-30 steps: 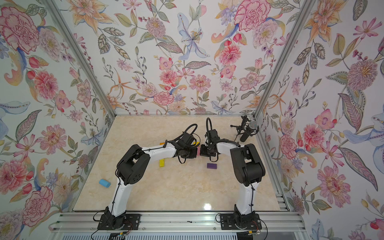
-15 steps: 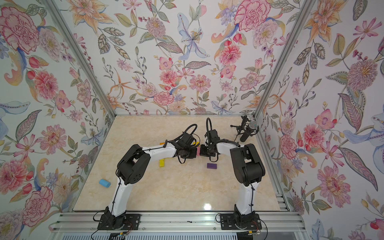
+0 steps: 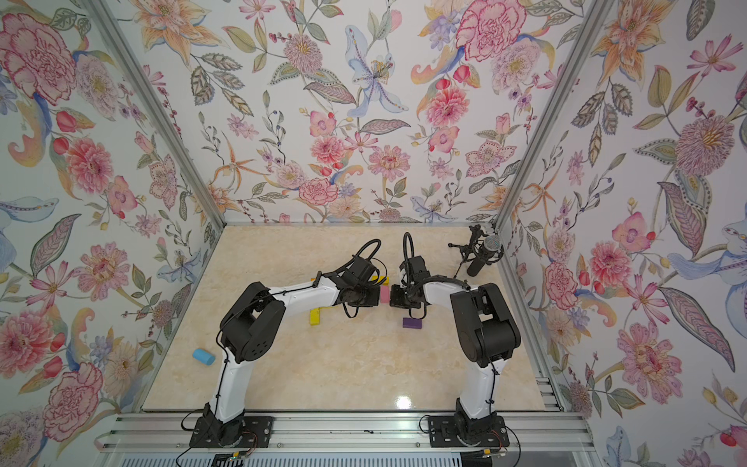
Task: Assemble the letter p with building blocks
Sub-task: Assemble the building block at the center of the board.
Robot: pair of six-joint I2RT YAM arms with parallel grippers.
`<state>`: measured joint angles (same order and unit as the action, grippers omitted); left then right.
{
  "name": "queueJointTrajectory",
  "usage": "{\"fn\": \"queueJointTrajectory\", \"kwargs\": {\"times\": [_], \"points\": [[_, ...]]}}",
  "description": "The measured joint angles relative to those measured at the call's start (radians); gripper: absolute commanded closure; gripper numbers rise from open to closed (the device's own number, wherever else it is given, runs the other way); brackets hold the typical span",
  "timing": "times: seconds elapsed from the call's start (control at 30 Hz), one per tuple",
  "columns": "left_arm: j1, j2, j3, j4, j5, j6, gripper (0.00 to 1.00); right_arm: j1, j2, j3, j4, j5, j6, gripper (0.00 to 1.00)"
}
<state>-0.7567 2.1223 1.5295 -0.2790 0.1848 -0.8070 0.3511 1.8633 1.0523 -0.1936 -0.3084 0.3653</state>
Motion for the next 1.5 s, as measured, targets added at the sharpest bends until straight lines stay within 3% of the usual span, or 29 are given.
{"fn": "queueJointTrajectory", "kwargs": {"times": [0.67,1.5], "points": [[0.078,-0.180,-0.090,0.003,-0.014,0.042,1.00,0.051,0.001,0.002,-0.012,-0.025,0.043,1.00],[0.078,-0.187,-0.121,0.029,0.019,0.060,1.00,0.051,0.052,0.069,-0.019,-0.026,0.044,1.00]]}}
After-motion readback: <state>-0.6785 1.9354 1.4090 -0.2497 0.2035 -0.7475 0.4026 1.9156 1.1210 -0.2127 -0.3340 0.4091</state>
